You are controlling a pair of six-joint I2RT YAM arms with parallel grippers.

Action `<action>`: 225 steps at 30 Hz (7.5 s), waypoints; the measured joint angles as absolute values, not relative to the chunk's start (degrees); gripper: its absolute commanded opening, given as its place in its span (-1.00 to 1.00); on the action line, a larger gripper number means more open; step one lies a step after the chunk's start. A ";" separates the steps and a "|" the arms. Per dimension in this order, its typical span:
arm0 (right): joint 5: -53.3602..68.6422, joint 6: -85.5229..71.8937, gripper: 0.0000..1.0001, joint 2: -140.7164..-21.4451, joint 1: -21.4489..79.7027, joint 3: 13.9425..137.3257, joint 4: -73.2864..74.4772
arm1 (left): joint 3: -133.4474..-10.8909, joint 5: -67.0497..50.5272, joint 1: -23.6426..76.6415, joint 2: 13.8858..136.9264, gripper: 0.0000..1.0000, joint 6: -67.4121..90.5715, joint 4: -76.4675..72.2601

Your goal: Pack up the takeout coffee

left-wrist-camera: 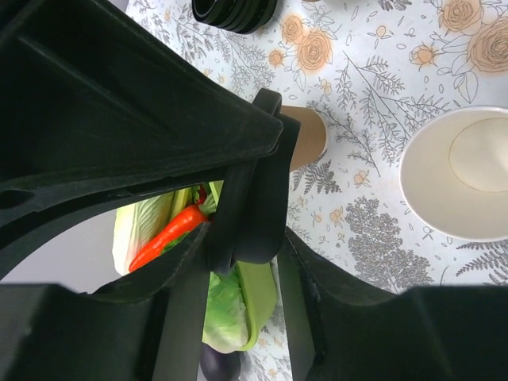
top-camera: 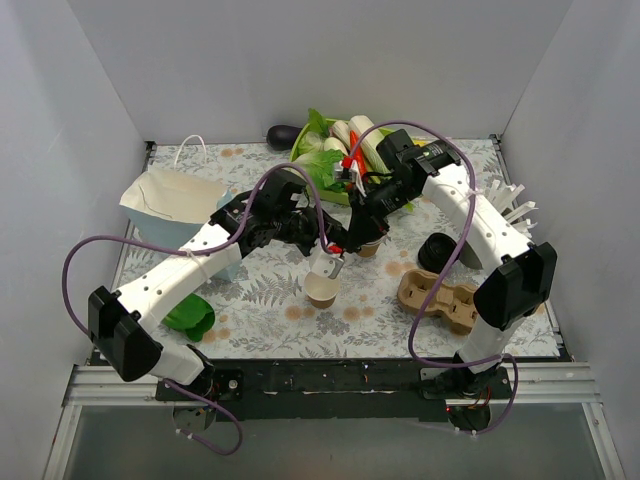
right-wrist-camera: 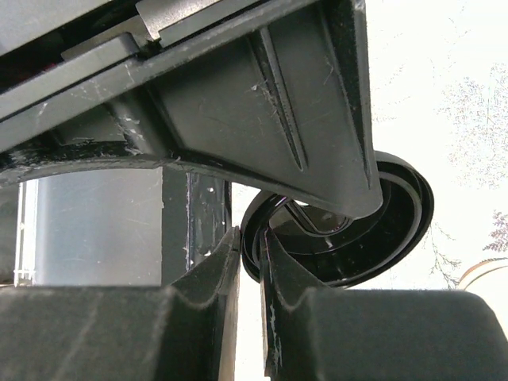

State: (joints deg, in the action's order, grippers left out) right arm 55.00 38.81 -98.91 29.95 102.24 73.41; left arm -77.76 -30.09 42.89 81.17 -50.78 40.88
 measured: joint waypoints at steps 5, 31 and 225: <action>54.06 38.11 -0.40 -99.09 30.04 102.59 73.38 | -77.95 -29.21 42.98 81.45 -0.37 -49.74 41.47; 44.88 16.19 0.91 -77.41 23.40 69.04 30.24 | -73.34 -32.49 30.83 84.23 -0.61 30.48 44.42; 62.63 -16.84 0.15 -95.00 26.68 45.47 -2.17 | -61.78 -44.47 30.48 93.93 -0.24 45.58 32.60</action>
